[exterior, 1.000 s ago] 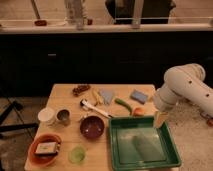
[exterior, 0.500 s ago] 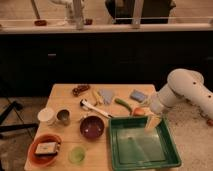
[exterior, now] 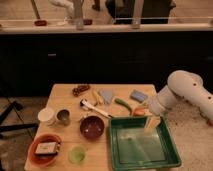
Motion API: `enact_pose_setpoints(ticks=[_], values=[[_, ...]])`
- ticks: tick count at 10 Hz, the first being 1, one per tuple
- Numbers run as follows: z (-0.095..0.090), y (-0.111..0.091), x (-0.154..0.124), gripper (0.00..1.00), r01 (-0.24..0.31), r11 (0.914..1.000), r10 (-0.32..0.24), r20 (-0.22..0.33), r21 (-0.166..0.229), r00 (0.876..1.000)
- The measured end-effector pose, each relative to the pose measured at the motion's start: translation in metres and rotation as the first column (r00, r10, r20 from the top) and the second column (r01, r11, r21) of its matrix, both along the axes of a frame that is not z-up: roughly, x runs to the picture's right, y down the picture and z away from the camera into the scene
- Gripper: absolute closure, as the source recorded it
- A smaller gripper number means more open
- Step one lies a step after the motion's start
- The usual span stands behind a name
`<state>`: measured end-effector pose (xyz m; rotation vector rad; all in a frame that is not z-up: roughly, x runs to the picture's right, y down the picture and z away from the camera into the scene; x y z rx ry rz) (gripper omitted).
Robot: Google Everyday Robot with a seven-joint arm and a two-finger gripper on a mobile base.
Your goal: Place eraser in paper cup
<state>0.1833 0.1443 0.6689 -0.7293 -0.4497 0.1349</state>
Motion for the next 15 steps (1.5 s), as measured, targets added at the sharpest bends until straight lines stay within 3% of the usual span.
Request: enact_pose_setpoints(ticks=[4, 6, 7, 9, 10, 13, 15], values=[[0.0, 0.002, -0.002, 0.2, -0.002, 1.0, 0.002, 0.015, -0.001, 1.0], [0.001, 0.009, -0.016, 0.2, -0.031, 0.9994, 0.033, 0.113, -0.016, 0.993], [0.002, 0.013, -0.03, 0.2, -0.049, 0.9984, 0.053, 0.166, -0.029, 0.985], [0.004, 0.018, -0.069, 0.2, -0.106, 0.9926, 0.119, 0.29, -0.058, 0.95], [0.003, 0.02, -0.085, 0.2, -0.124, 0.9901, 0.139, 0.327, -0.066, 0.935], [-0.004, 0.023, -0.13, 0.2, -0.149, 0.9874, 0.158, 0.369, -0.052, 0.916], [-0.006, 0.024, -0.136, 0.2, -0.152, 0.9868, 0.161, 0.378, -0.054, 0.912]])
